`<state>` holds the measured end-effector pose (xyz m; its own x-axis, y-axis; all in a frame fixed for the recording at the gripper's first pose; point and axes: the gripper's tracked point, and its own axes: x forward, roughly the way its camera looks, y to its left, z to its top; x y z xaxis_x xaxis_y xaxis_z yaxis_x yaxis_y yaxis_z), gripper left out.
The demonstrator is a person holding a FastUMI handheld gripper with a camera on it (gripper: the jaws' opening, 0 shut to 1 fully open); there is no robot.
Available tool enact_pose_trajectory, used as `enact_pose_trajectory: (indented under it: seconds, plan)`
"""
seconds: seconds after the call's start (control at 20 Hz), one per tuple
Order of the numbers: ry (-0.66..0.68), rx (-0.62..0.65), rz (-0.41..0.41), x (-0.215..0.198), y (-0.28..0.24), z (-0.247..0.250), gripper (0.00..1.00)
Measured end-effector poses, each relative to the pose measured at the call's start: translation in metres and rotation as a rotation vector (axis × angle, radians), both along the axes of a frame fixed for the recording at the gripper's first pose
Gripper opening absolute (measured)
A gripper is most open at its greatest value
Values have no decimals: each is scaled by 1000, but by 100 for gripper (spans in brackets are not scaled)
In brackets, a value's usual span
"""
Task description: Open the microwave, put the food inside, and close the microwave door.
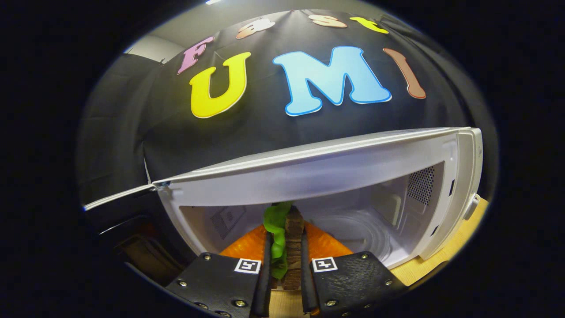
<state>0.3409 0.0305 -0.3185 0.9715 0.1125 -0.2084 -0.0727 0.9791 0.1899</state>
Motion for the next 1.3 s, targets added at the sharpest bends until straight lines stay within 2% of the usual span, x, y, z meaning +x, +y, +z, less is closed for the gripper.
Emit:
enact_pose_trajectory:
  seconds: [0.2,0.35,0.45,0.6,0.75,0.85,1.0,1.3]
  plan:
    - [1,-22,-45,16,-27,-12,28]
    - [29,-33,-126,24,-54,-20,47]
    - [58,-6,-146,26,-62,-28,54]
    - [69,-2,-168,29,-71,-34,55]
    - [88,-73,-236,30,-92,-43,66]
    - [75,-112,-217,29,-88,-43,68]
    - [56,-133,-139,14,-66,-30,69]
    - [-31,-136,-20,-45,-27,27,69]
